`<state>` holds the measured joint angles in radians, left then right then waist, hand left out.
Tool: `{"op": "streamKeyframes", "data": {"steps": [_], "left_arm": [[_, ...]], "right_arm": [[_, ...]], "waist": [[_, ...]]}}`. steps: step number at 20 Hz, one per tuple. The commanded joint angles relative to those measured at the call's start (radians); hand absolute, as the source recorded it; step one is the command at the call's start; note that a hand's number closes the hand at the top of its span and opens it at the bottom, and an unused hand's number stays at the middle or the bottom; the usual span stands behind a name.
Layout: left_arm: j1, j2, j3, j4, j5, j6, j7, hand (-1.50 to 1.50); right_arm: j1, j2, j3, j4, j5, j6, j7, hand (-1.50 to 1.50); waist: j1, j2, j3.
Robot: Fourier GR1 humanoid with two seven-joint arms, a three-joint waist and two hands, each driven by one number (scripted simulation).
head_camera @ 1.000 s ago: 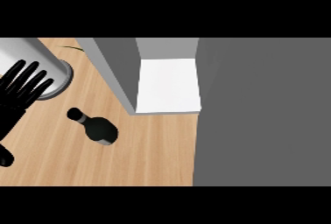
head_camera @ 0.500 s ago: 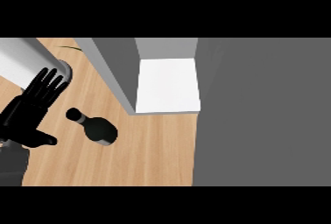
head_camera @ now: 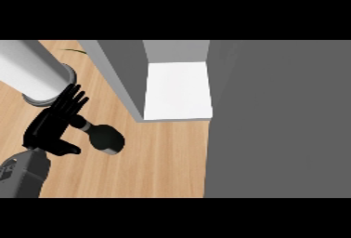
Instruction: Pick up the wine, place it into the cabinet and close the cabinet
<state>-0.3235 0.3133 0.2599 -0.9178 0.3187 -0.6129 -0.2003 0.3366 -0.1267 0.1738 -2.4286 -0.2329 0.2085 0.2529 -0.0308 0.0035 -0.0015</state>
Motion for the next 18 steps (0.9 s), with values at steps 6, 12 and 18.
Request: {"op": "streamKeyframes", "data": {"steps": [6, 12, 18], "left_arm": [[-0.055, 0.008, -0.036, 0.298, -0.099, -0.167, -0.221, -1.5], [-0.116, -0.019, -0.053, 0.458, -0.146, -0.179, -0.297, -1.5], [-0.178, 0.006, -0.05, 0.547, -0.153, -0.212, -0.295, -1.5]], "right_arm": [[0.078, 0.025, 0.01, -0.094, -0.047, 0.028, -0.025, -1.5], [0.047, 0.005, -0.026, -0.094, -0.106, 0.043, 0.001, -1.5], [0.016, 0.003, -0.017, -0.13, -0.098, 0.025, 0.05, -1.5]], "waist": [[0.004, 0.0, 0.0], [-0.003, 0.004, -0.001], [-0.005, 0.004, -0.002]]}}
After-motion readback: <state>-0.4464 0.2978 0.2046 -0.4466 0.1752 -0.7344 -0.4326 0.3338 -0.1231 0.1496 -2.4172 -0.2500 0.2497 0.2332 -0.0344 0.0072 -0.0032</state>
